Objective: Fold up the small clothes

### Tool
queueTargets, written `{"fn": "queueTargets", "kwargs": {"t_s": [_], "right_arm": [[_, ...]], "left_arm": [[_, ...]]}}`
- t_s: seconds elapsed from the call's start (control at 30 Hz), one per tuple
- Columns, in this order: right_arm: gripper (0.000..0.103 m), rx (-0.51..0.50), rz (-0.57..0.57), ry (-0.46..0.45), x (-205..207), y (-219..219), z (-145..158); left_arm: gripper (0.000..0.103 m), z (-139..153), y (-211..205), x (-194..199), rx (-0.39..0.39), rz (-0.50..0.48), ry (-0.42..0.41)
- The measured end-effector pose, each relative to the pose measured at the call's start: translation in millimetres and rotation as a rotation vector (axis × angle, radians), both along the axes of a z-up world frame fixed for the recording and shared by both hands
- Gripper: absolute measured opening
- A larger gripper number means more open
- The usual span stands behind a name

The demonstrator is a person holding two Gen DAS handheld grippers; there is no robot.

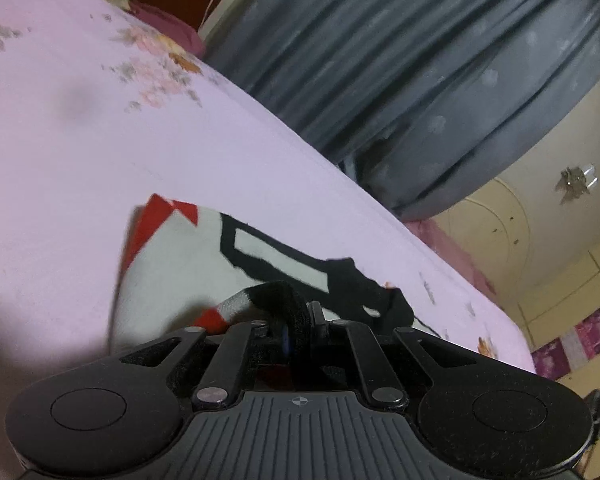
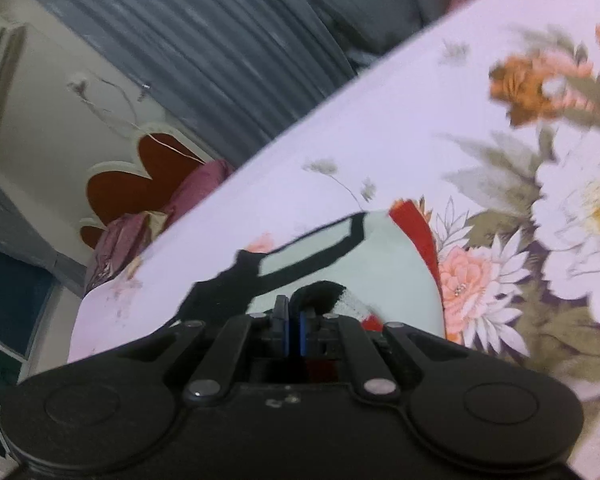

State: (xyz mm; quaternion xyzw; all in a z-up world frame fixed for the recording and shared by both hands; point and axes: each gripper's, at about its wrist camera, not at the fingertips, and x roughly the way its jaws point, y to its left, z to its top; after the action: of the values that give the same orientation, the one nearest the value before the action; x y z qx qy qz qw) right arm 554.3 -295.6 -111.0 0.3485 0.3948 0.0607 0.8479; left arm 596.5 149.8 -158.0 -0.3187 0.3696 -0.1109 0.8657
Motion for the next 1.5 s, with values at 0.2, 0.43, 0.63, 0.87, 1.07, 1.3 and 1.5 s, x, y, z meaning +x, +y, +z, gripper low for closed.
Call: {"fn": "queueTargets", "kwargs": {"t_s": [0.2,0.43,0.63,0.87,1.07,1.3,1.5], "right_arm": [[0.047,0.065,-0.127,-0.039,29.6,-14.2,-25.4],[0.046,-0.084,-0.07,-0.122,22.2,-8.5,-7.9],[0.042,-0.417,0.15,-0.048,43.4,43.2,-23.4],[0.005,-0.746,0.224,-0.194,39.3,81.8,-6.0],[0.005,-0.731,0.17,-0.13,59.6,67.7,-23.2],[0.022,-0.76,0.157,-0.084,58.3,72.1,-36.4],[0.033,-0.71,0.227,-0.183,47.0,107.3,-9.1]], "left_arm": [[0.069,-8.7,-5.2,26.1,-0.023,0.014,-0.074],[0.071,1.2,-14.0,36.7,0.194,-0.076,-0.111],[0.042,-12.5,-56.1,56.4,0.518,-0.199,-0.044],[0.003,10.5,-59.8,32.8,0.579,-0.073,-0.21],[0.003,-16.3,-51.5,52.1,0.608,-0.026,-0.11],[0.018,-20.9,-53.1,53.4,0.623,-0.033,-0.095],[0.033,13.7,-87.8,33.8,0.56,-0.043,-0.194]]}}
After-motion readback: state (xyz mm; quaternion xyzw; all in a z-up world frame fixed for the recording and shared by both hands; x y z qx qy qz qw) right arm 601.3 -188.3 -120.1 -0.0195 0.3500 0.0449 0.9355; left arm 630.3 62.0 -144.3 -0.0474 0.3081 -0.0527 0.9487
